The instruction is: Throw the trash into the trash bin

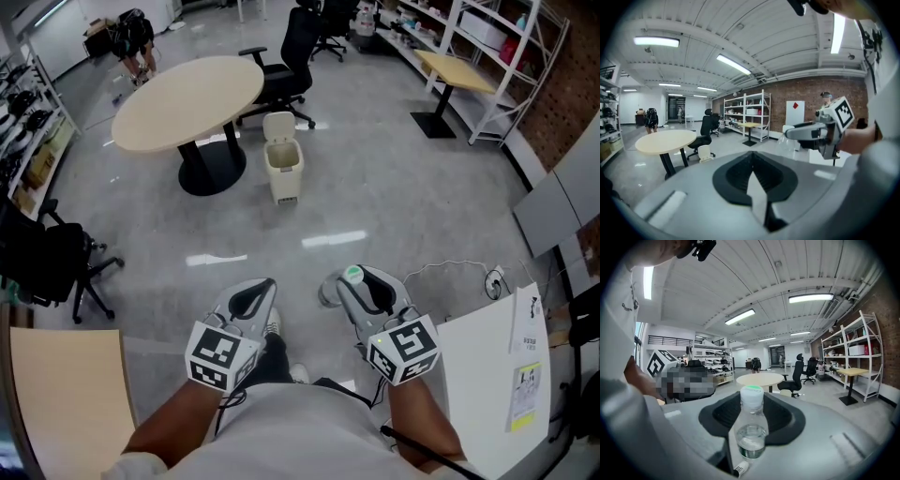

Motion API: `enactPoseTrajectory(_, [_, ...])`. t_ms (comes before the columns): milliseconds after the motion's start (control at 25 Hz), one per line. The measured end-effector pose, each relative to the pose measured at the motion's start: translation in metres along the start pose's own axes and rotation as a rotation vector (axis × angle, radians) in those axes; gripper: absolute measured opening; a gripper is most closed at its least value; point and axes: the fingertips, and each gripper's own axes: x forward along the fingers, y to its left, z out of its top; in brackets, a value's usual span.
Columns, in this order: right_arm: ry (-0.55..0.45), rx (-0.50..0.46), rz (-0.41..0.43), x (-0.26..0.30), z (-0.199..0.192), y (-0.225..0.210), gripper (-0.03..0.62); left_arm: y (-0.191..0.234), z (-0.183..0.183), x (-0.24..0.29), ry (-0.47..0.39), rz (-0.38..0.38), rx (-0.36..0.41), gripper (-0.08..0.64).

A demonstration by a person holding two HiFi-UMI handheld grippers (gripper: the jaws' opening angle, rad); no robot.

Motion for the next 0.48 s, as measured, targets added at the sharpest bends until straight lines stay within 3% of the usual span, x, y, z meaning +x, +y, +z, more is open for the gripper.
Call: enactPoseTrajectory(480, [0.049,0.027,-0.047,0.038,-0.009,-0.03,0.152,0.032,-0.013,0.036,0.05,-0.035,-0.052,0.009])
